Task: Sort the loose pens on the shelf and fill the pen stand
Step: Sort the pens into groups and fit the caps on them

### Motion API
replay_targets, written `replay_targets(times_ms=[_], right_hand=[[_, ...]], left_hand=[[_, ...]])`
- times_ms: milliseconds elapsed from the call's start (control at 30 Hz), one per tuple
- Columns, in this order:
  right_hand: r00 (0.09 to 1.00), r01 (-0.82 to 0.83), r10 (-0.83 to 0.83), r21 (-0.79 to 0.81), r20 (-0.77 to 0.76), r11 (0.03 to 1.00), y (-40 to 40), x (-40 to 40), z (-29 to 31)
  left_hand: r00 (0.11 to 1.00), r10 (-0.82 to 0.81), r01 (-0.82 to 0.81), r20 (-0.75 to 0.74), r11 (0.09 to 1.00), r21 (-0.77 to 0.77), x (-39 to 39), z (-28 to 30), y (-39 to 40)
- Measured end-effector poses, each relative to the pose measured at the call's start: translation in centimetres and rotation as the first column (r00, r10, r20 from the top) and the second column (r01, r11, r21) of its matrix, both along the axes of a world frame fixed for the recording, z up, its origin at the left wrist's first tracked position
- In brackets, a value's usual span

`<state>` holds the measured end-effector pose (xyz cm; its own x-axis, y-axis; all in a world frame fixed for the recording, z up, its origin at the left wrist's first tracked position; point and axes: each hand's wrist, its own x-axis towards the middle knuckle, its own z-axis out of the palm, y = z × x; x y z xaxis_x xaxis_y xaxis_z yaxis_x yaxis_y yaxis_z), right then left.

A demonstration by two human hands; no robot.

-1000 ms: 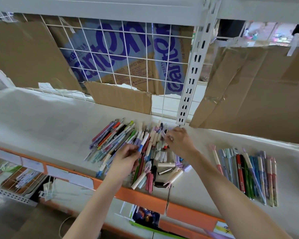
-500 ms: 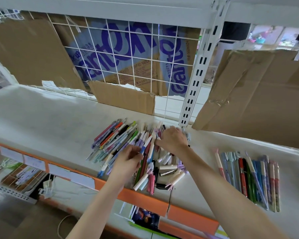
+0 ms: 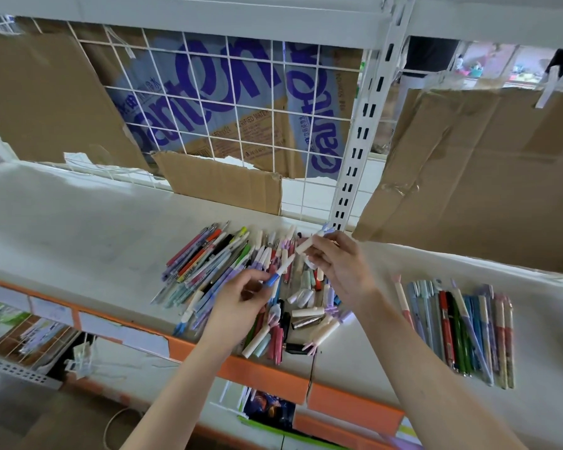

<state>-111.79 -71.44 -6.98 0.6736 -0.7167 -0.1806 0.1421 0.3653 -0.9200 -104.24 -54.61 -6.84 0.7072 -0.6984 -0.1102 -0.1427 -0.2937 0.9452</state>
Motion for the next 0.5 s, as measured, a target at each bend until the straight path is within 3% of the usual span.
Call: replay_targets(times_ms=[200,300,500], right_hand=[[0.987,-0.149,0.140,-0.131,-0.075,0.980,2.2,-0.8,-0.4],[0.991,-0.123,0.117,-0.126,-0.058,0.984,2.5,-1.3,-0.9],[0.990,-0.136,0.138,-0.118,0.001,0.984,2.5,-2.3,-1.1]], left_hand=[[0.996,0.039,-0.042,-0.084,0.999,-0.033,-0.4,0.0,-0.5],[0.965,0.039,-0.064,-0.259,0.994,-0.088,-0.9,0.3,-0.6],[0.815,-0.011,-0.087,-0.579,0.986,-0.140,-1.6,0.5,-1.6]])
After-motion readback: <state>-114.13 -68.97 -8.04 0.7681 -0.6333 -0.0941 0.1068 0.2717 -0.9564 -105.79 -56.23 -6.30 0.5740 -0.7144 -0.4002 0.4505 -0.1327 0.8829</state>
